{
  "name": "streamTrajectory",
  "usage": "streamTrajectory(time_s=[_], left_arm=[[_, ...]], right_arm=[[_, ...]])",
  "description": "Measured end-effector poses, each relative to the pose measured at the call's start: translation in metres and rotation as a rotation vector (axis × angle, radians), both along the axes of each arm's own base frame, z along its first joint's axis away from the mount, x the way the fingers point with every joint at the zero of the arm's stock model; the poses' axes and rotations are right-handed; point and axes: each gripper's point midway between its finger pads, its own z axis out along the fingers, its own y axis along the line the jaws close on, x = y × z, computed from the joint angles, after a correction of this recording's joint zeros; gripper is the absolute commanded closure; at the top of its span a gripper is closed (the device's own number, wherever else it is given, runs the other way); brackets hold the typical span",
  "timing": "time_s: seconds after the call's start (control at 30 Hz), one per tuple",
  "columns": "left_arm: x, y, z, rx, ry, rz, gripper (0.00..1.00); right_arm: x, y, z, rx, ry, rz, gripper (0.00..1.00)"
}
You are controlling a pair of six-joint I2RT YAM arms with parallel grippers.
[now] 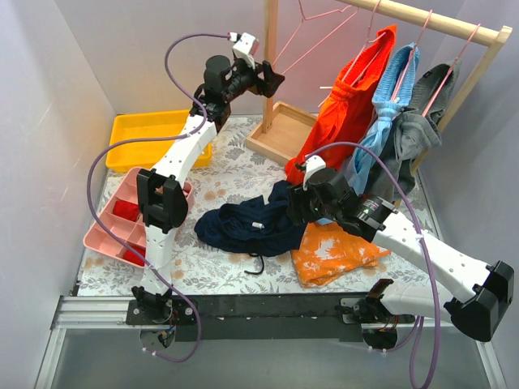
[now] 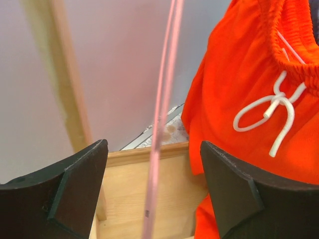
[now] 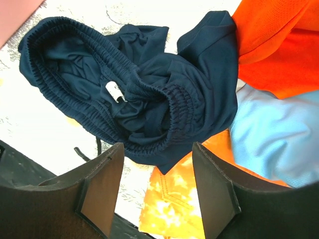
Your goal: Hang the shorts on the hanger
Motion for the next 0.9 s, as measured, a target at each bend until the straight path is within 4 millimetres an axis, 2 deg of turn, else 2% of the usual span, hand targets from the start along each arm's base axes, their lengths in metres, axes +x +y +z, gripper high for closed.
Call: streamTrajectory(time_s=[0.13, 0.17, 0.3, 0.47, 0.5, 0.6, 0.9], left_arm=[[-0.008, -0.021, -0.007, 0.025, -0.010, -0.019, 0.41], [-0.010, -0.025, -0.004, 0.028, -0.020, -0.022, 0.50], [-0.018, -0.037, 0.014, 0.029, -0.072, -0.029, 0.77], [-0.022, -0.039, 0.042, 0.016, -0.143, -0.008, 0.90], [-0.023, -0.039, 0.046, 0.014, -0.153, -0.007, 0.97], [-0.022, -0.039, 0.052, 0.010, -0.172, 0.000, 1.00], [-0.014, -0.040, 0.042, 0.011, -0.174, 0.044, 1.00]], right_arm=[[0.000, -0.002, -0.004, -0.021, -0.007, 0.017, 0.36], [-0.001, -0.002, -0.005, -0.026, -0.007, 0.020, 0.36], [0.000, -0.003, -0.005, -0.037, -0.016, 0.031, 0.36], [-0.001, -0.004, -0.011, -0.047, -0.011, 0.034, 0.36], [-0.002, -0.004, -0.012, -0.050, -0.007, 0.034, 0.36], [-0.002, -0.005, -0.013, -0.050, -0.006, 0.035, 0.37], [-0.003, -0.004, -0.013, -0.050, -0.003, 0.037, 0.37]])
